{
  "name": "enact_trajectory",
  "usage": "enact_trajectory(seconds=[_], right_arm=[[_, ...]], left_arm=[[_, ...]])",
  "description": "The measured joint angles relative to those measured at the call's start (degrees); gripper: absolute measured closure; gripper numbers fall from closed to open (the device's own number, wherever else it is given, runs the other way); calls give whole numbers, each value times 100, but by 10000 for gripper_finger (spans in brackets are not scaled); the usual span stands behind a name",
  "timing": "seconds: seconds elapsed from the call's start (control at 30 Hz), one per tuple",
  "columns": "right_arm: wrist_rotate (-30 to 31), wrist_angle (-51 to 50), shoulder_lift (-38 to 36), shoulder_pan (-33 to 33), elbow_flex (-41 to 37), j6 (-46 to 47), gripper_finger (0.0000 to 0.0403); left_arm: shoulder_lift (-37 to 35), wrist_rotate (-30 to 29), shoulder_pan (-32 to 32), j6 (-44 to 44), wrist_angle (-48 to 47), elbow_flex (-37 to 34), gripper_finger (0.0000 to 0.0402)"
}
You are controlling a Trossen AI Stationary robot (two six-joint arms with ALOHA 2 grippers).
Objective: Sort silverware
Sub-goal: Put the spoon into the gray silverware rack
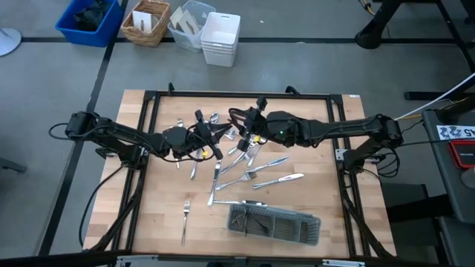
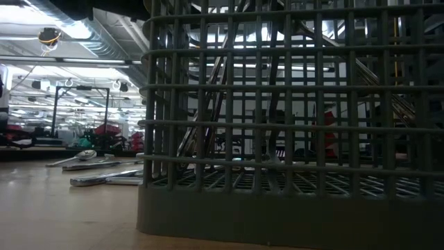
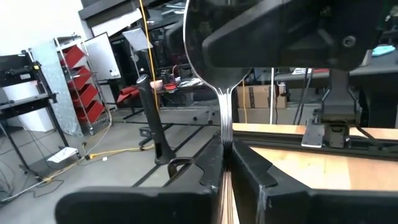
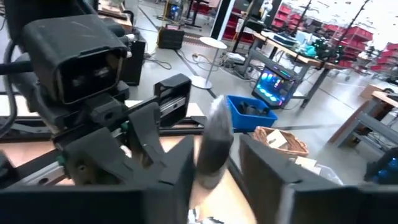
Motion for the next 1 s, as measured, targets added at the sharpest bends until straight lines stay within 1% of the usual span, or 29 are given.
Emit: enact_trajectory(seconds=[0.17,0.2,0.27,0.4,0.53,0.67,0.87,1.0], right_arm=[[-160,18,0,14,-2,-245,372],[-178,26,0,15,-2,-267,382],[-187,26,0,15,-2,-278,384],[-179,-4,0,13,-2,-268,369],[-164,-7,0,15,-2,-283,384],[-159,-3,0,13,-2,-296,384],[-149,-55,-4,11,-2,-296,384],[-150,-365,-7,11,44,-295,384]], left_arm=[[0,15,-4,118,-39,0,391],[0,30,-2,127,-40,0,391],[0,34,-3,126,-43,0,390],[0,35,-2,103,-119,0,378],[0,32,-4,107,-141,0,366],[0,34,-4,107,-152,0,351],[0,34,-4,126,-224,0,308],[-48,34,-4,126,-297,0,276]])
